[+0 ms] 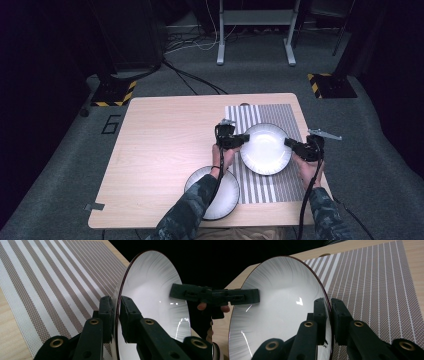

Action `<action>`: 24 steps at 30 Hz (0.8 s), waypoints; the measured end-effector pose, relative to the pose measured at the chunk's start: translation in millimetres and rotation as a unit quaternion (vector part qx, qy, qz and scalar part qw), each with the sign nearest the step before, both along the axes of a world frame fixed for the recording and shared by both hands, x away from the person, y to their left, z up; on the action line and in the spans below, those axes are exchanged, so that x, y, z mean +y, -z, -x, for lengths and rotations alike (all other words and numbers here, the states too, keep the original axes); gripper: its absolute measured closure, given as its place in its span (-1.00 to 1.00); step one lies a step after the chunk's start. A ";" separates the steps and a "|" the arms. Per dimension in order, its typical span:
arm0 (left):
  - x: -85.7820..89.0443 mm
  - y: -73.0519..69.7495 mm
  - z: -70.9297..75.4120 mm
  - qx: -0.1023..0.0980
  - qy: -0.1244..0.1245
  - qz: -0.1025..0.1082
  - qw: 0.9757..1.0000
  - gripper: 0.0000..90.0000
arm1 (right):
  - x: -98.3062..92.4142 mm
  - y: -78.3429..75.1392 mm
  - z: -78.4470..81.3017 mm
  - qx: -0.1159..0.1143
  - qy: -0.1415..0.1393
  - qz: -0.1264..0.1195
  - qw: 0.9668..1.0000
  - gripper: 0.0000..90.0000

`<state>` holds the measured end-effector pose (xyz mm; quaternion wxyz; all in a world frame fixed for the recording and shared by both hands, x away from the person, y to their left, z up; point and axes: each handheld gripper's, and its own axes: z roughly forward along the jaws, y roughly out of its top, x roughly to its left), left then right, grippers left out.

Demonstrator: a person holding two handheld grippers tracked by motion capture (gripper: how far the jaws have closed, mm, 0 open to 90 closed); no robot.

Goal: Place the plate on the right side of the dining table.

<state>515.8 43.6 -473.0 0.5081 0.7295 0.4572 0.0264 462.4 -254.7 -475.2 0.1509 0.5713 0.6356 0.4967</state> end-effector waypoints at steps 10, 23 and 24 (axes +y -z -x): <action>-4.8 0.8 -6.6 -0.008 -0.004 -0.014 1.000 0.78 | -3.1 8.5 -9.7 0.009 0.005 -0.017 1.000 0.83; -7.7 8.8 -18.2 0.017 -0.018 -0.015 1.000 0.77 | -5.2 15.2 -25.3 0.014 0.002 -0.021 1.000 0.82; -8.6 10.4 -19.1 0.021 -0.020 -0.016 0.999 0.77 | -5.7 16.2 -25.9 0.014 0.002 -0.020 1.000 0.82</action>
